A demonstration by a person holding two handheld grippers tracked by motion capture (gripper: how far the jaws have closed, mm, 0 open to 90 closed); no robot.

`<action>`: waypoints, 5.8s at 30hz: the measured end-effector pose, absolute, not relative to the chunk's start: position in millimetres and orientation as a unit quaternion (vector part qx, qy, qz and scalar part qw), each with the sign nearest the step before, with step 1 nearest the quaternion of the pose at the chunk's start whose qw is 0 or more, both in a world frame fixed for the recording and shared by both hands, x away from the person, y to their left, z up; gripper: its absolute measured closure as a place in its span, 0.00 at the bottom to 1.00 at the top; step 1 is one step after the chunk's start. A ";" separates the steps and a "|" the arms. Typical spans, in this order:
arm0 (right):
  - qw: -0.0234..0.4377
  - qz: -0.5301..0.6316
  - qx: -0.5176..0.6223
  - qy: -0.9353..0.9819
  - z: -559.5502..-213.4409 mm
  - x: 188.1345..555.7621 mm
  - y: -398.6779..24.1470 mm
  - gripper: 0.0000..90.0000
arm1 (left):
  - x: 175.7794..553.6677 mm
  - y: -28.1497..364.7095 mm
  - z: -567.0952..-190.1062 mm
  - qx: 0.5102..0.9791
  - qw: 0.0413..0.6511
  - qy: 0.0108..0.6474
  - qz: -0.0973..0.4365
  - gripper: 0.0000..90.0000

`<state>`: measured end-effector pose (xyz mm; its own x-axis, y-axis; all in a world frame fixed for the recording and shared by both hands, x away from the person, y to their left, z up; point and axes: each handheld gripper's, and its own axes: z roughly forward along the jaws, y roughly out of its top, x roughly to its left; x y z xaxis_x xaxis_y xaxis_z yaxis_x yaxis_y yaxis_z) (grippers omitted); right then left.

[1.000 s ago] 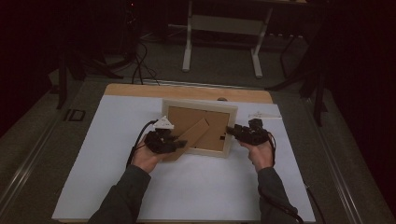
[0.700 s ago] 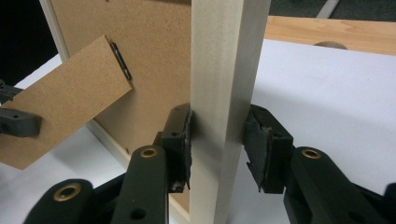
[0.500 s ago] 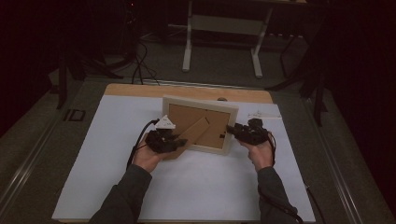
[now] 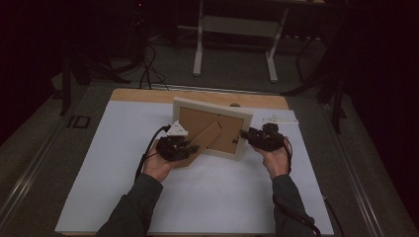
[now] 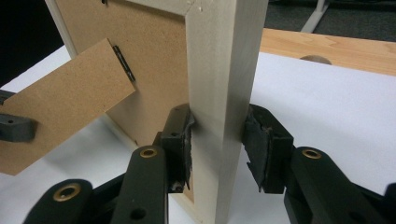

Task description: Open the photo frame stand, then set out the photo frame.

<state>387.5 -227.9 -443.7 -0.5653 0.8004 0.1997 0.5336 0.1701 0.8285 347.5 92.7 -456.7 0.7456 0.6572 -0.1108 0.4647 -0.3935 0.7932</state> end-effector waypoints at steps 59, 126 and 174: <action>0.223 0.440 0.380 0.783 -433.0 369.5 -205.8 0.68 | 327.1 90.6 -475.6 0.818 0.434 0.355 0.130 0.86; 0.189 0.455 0.398 0.774 -474.0 330.3 -241.9 0.61 | 297.3 125.4 -473.9 0.775 0.504 0.360 0.129 0.80; 0.180 0.442 0.435 0.763 -480.5 378.3 -217.2 1.00 | 343.3 122.7 -455.9 0.734 0.483 0.450 0.163 1.00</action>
